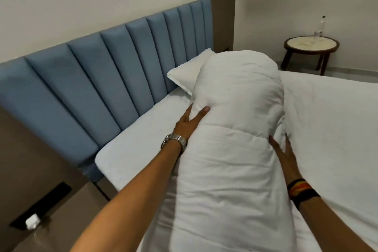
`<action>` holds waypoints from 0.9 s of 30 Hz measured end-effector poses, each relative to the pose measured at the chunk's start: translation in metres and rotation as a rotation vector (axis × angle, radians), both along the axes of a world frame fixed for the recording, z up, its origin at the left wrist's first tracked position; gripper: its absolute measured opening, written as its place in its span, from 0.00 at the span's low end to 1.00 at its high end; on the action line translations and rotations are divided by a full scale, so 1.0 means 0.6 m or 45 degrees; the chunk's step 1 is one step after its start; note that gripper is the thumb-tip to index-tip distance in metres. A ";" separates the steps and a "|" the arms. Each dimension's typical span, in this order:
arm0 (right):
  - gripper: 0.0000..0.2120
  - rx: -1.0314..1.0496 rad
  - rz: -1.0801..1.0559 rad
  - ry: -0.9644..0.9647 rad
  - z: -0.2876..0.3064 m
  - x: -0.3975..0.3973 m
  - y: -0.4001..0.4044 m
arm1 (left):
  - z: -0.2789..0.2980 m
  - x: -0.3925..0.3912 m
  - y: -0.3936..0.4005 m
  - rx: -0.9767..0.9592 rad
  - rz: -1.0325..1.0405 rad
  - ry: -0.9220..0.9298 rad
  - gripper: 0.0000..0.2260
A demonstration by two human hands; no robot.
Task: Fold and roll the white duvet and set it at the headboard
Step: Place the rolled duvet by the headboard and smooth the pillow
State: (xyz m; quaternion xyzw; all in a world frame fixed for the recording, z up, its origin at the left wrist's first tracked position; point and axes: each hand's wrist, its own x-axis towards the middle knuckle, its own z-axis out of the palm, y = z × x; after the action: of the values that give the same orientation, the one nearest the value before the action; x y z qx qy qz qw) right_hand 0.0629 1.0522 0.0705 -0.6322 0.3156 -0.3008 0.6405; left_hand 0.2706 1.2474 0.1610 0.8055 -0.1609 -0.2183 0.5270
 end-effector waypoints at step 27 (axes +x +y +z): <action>0.43 -0.358 -0.323 0.769 -0.235 1.134 0.329 | -0.440 0.924 0.242 0.839 -0.467 -0.816 0.37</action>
State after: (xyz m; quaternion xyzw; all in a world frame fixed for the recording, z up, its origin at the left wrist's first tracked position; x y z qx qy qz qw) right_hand 0.7431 1.2497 -0.0702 -0.7302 0.5224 -0.2180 0.3826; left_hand 0.8252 1.3928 -0.1029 0.9143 -0.3763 -0.0881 0.1210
